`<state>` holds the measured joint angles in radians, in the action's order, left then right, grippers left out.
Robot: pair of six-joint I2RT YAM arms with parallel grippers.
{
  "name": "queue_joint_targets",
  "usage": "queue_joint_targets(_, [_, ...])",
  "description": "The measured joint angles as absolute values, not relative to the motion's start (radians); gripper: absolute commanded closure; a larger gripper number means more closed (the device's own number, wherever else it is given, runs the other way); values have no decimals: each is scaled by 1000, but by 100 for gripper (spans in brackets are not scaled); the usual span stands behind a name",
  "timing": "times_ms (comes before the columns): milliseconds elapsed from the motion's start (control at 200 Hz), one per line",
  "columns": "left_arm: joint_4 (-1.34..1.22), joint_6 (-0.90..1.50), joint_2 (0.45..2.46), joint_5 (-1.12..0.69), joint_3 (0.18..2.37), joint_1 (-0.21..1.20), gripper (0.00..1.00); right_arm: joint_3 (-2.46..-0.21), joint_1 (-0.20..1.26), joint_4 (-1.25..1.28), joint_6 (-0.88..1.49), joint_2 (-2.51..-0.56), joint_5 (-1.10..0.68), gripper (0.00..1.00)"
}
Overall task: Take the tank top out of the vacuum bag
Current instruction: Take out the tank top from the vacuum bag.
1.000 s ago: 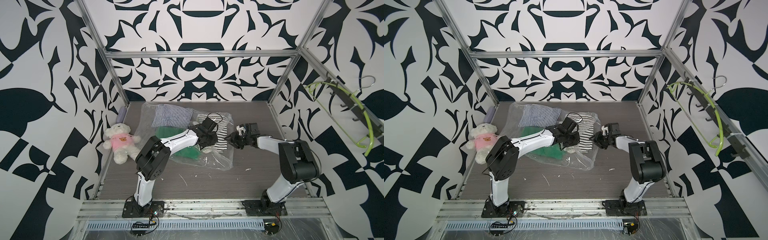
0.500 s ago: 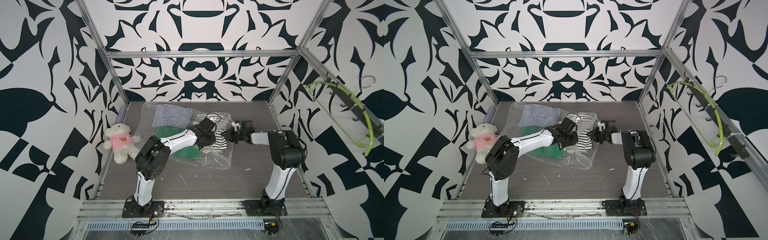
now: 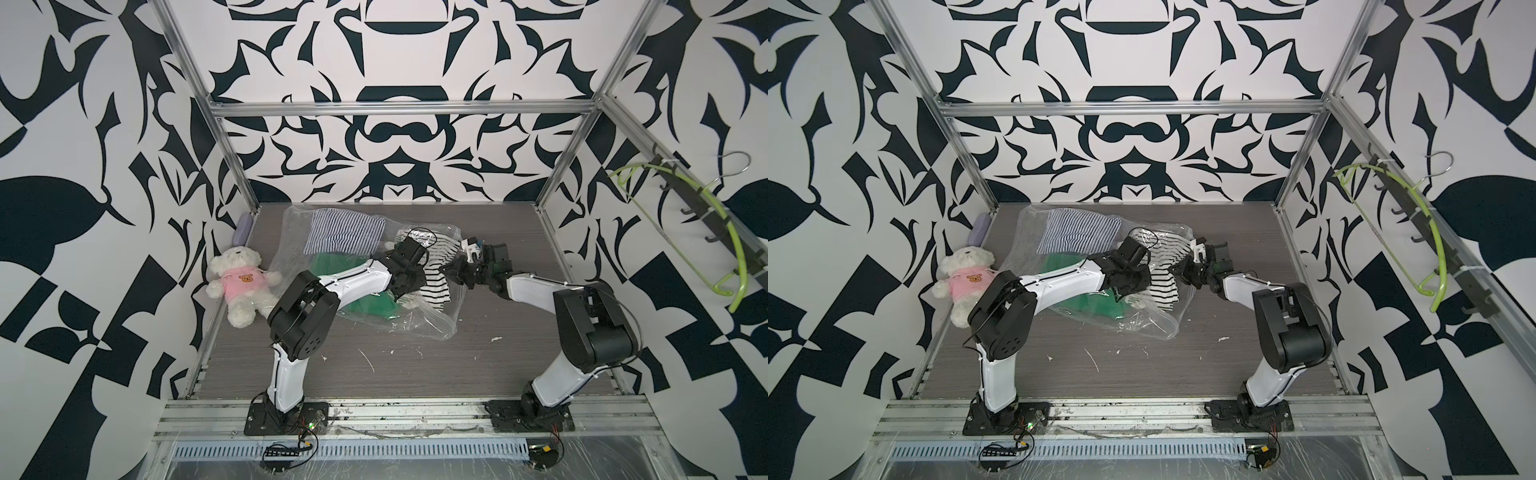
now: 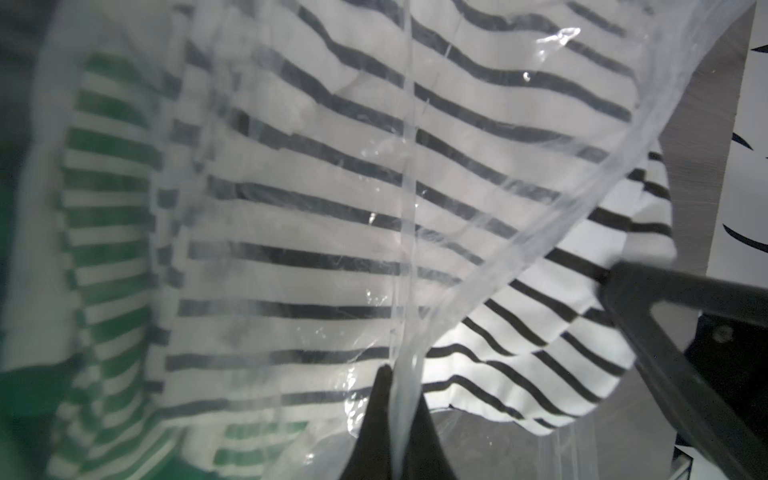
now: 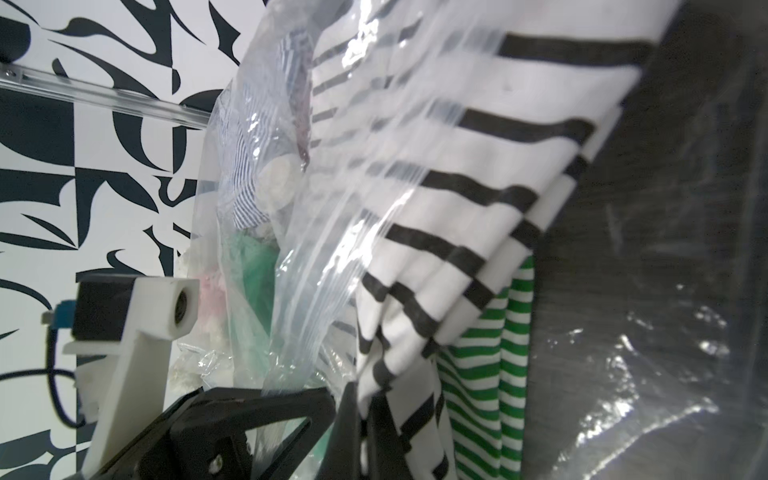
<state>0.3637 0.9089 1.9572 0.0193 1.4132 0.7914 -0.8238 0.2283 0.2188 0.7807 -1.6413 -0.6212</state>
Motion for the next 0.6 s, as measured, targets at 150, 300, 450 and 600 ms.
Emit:
queue_joint_targets(150, [364, 909, 1957, 22, 1413, 786, 100, -810, 259, 134, 776, -1571, -540, 67])
queue_joint_targets(300, [364, 908, 1957, 22, 1413, 782, 100, -809, 251, 62, 776, -1543, -485, 32])
queue_joint_targets(450, [364, 908, 1957, 21, 1413, 781, 100, -811, 172, 47, 779, -1564, -474, 29])
queue_joint_targets(600, [366, 908, 1957, 22, 1413, 780, 100, -855, 85, 59, 783, -1667, -479, 30])
